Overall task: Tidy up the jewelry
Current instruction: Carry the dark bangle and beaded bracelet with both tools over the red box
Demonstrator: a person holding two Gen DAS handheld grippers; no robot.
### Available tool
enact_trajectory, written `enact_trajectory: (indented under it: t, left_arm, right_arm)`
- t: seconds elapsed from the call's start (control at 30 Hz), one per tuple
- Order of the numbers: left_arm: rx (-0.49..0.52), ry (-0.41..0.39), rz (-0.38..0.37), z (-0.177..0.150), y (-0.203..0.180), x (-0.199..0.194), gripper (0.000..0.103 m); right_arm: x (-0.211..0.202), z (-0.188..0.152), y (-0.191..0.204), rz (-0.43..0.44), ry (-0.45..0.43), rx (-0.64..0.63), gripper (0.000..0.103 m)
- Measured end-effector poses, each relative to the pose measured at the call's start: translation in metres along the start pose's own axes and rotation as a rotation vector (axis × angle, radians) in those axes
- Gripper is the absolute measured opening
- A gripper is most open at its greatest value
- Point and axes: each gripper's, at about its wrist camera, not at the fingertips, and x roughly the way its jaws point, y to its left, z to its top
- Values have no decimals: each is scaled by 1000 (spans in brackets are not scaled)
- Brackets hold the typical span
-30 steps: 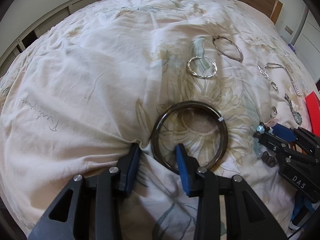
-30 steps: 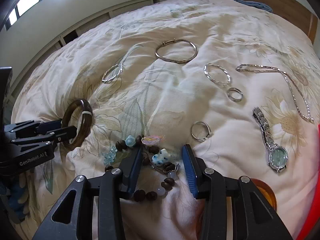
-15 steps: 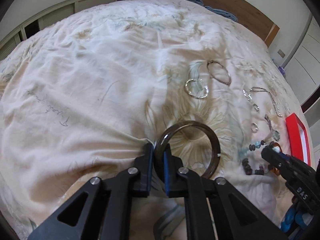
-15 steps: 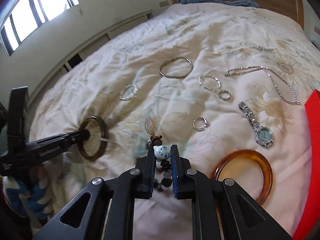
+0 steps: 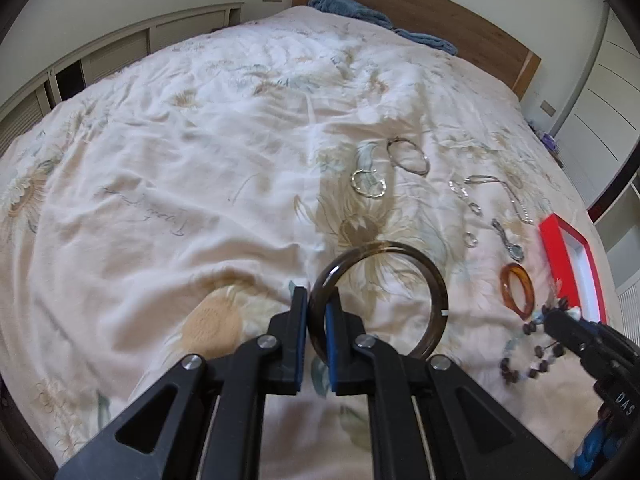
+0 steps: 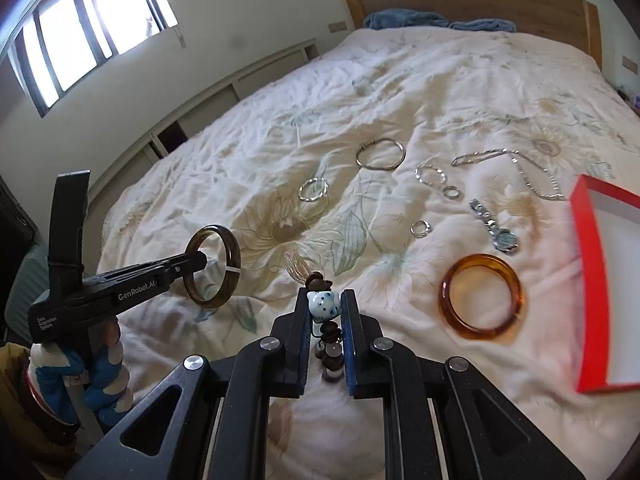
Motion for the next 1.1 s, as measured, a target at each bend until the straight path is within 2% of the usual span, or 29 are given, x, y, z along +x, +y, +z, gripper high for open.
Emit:
enact_trajectory:
  t: [0.23,0.43,0.57,0.8,0.93,1.1]
  left_arm:
    - [62,-22,-56,-1,-34,-28,8]
    - [181,0,-151,6,-108,-30,8]
    - [278,11,-214,13,-173,-22,8]
    - [449,35,-283,13,-292,15,8]
    - [512,68,-285,4,-342,46,8]
    - [590,108,-268,-12,-384,77,8]
  right_arm:
    - [-54,-7,-14,-51,-82,28,14]
    - [-106,-7,-63,-153,-161,80,14]
    - [-131,-4,-116,-249,-192,135,14]
    - [-141,-6,-201,-346,-196,235,14]
    - [-131,-14,-251,-372,-184,311,14]
    - [-110,-30,-299,-419,-131,379,14]
